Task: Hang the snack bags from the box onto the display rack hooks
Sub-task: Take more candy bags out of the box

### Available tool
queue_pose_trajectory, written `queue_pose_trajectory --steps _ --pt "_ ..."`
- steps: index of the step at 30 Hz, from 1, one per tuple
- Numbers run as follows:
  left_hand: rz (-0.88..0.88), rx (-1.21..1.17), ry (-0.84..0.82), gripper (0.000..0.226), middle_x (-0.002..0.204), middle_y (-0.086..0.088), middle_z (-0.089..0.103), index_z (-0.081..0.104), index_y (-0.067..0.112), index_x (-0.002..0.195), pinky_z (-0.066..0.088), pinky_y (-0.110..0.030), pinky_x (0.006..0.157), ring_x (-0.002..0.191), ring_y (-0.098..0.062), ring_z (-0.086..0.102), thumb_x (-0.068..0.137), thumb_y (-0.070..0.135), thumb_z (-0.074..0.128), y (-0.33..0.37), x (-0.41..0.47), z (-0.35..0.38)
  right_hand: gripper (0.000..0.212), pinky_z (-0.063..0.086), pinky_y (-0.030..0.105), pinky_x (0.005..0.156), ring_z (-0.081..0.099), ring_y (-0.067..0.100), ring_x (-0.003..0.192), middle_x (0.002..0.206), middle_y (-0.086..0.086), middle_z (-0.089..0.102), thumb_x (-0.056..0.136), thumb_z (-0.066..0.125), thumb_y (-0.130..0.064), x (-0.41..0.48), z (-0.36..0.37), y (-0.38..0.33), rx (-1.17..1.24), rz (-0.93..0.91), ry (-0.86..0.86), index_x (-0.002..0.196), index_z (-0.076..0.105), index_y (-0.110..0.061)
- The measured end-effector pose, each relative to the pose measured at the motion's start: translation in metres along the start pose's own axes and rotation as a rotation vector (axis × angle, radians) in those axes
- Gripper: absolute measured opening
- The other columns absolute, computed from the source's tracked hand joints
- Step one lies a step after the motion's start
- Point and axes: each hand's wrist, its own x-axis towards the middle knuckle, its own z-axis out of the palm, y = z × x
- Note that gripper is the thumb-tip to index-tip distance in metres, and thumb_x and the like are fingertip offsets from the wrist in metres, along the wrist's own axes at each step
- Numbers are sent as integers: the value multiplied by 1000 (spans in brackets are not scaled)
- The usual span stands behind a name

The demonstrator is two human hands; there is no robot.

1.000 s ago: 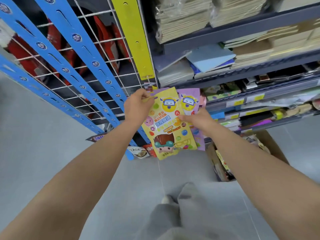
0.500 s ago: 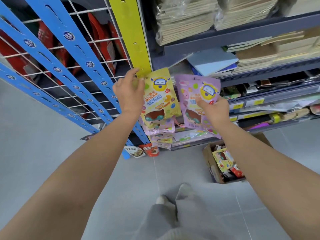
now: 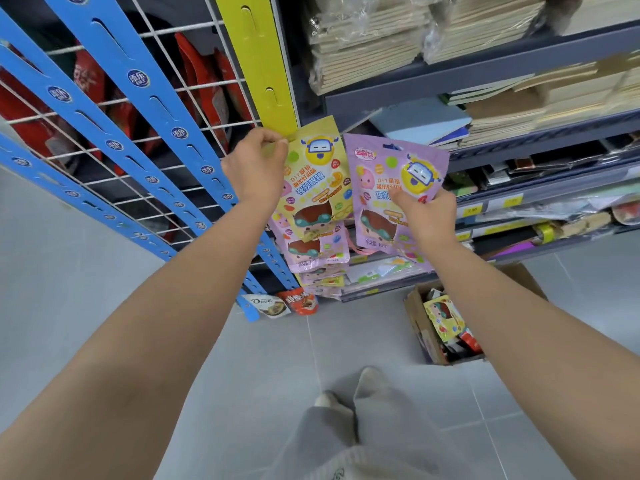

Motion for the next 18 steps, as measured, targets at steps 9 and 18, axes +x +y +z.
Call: queue_pose_trajectory --steps 9,18 --pt "-376 -158 -62 41 46 9 42 36 21 47 31 -48 101 60 -15 46 78 30 62 27 0 -2 18 53 14 59 65 5 71 76 -6 66 75 75 -8 -15 2 -7 83 -19 -28 72 63 -22" --pt "-569 -411 -88 30 50 3 35 31 17 51 34 -29 56 46 -17 30 65 18 58 35 -5 -12 15 55 19 67 66 6 75 80 -6 68 76 75 -10 -21 7 -9 47 -18 -131 89 68 -10"
